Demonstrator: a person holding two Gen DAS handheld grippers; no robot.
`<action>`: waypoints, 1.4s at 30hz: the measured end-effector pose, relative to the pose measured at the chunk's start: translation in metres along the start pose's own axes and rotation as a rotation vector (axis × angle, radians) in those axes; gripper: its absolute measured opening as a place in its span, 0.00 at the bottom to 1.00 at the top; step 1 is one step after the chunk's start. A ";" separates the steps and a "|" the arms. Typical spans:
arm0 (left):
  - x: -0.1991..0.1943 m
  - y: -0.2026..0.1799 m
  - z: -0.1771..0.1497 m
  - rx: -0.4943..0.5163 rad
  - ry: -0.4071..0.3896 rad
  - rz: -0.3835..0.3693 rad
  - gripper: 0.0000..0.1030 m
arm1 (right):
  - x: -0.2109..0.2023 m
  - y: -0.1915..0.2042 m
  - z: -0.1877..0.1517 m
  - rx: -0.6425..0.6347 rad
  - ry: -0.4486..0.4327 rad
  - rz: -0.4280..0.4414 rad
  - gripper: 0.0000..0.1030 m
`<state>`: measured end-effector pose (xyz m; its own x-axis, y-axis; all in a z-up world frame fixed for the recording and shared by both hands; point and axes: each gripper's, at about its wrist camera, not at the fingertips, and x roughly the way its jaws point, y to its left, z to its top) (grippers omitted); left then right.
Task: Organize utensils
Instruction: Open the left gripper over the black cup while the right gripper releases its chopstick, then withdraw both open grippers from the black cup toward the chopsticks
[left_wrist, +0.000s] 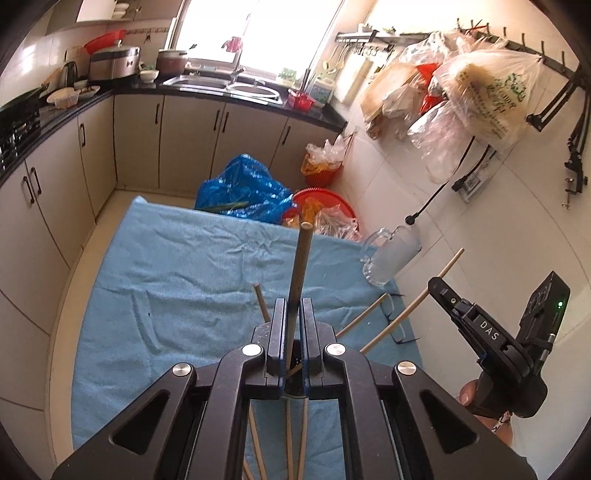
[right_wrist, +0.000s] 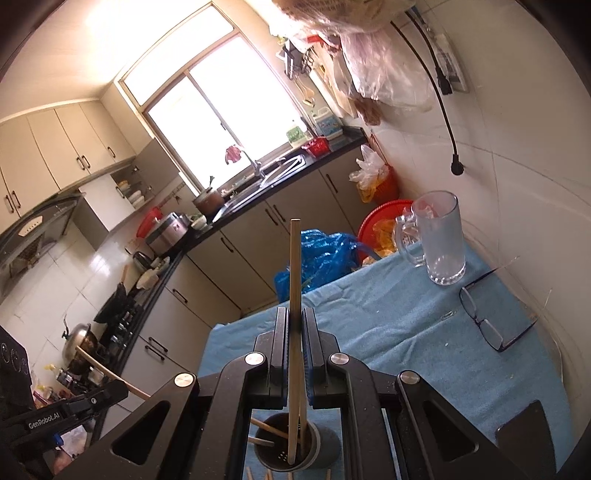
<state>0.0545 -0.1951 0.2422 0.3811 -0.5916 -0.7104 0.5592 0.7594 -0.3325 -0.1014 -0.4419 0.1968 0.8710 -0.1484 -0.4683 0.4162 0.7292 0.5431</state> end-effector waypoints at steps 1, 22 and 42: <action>0.005 0.002 -0.002 -0.005 0.012 0.002 0.05 | 0.003 0.000 -0.001 0.001 0.006 -0.001 0.07; 0.048 0.014 -0.022 -0.010 0.108 0.030 0.06 | 0.049 -0.010 -0.037 0.008 0.156 0.002 0.09; -0.017 0.023 -0.047 0.016 -0.057 0.100 0.39 | -0.018 -0.023 -0.051 -0.021 0.132 -0.036 0.42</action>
<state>0.0262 -0.1546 0.2176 0.4766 -0.5280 -0.7028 0.5276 0.8113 -0.2517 -0.1402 -0.4222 0.1571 0.8132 -0.0865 -0.5755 0.4397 0.7391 0.5102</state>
